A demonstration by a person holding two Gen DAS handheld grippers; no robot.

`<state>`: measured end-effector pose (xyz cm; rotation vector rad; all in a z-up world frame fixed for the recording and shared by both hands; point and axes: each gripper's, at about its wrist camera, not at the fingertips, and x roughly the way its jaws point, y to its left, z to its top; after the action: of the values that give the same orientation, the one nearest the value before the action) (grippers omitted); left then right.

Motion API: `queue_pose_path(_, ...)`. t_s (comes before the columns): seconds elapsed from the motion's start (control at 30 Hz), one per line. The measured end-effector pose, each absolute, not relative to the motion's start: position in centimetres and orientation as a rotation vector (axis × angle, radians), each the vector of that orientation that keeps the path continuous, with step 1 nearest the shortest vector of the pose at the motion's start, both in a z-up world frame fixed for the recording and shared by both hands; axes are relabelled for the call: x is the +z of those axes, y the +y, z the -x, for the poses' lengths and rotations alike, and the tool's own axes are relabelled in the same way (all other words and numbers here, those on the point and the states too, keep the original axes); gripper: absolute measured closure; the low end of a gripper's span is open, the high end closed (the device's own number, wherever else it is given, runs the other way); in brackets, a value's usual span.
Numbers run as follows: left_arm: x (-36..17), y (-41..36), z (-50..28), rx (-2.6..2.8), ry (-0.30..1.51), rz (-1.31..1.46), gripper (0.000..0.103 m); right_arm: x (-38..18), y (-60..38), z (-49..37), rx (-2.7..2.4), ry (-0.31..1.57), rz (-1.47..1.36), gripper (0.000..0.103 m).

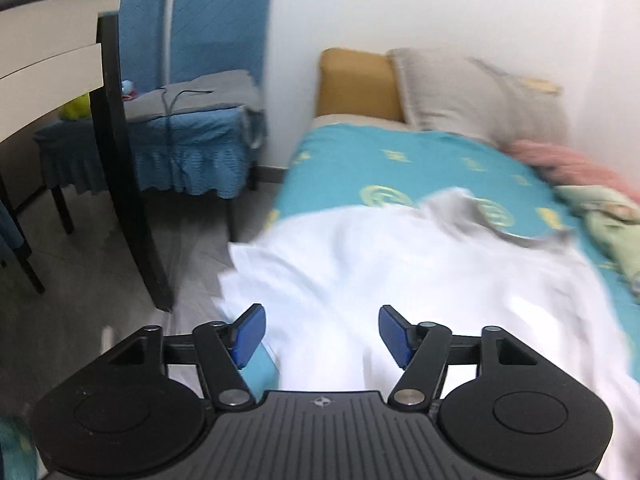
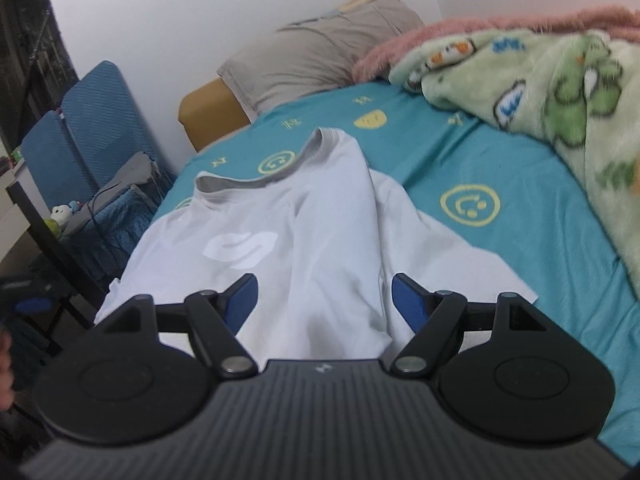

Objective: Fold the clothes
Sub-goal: 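Release the shirt and hold both grippers above the flattened shirt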

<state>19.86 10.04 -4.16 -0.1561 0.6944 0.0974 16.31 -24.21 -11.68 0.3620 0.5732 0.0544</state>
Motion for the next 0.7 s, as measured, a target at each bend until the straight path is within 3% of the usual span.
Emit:
queue_pose_path(0.33,-1.4,2.8,-8.5,-0.039,0.587,0.152,0.025,-8.1,-23.9,-11.7,0.053,0.49,-0.31,0.028)
queue_pose_path(0.6,-2.2,1.7,-6.5,-0.084,0.602,0.112,0.022,-7.0,-23.2,-9.8,0.073,0.49,-0.301,0.028)
queue_pose_path(0.63,-2.2,1.7,-6.5,-0.082,0.601,0.105,0.022,-6.9,-23.0,-9.6,0.07,0.489,-0.29,0.032)
queue_pose_path(0.67,-2.3,1.8,-6.5,-0.08,0.6,0.104,0.022,-6.8,-22.8,-9.5,0.063,0.489,-0.277,0.042)
queue_pose_path(0.7,-2.3,2.0,-6.7,-0.078,0.599,0.105,0.022,-6.7,-22.7,-9.5,0.058,0.486,-0.267,0.045)
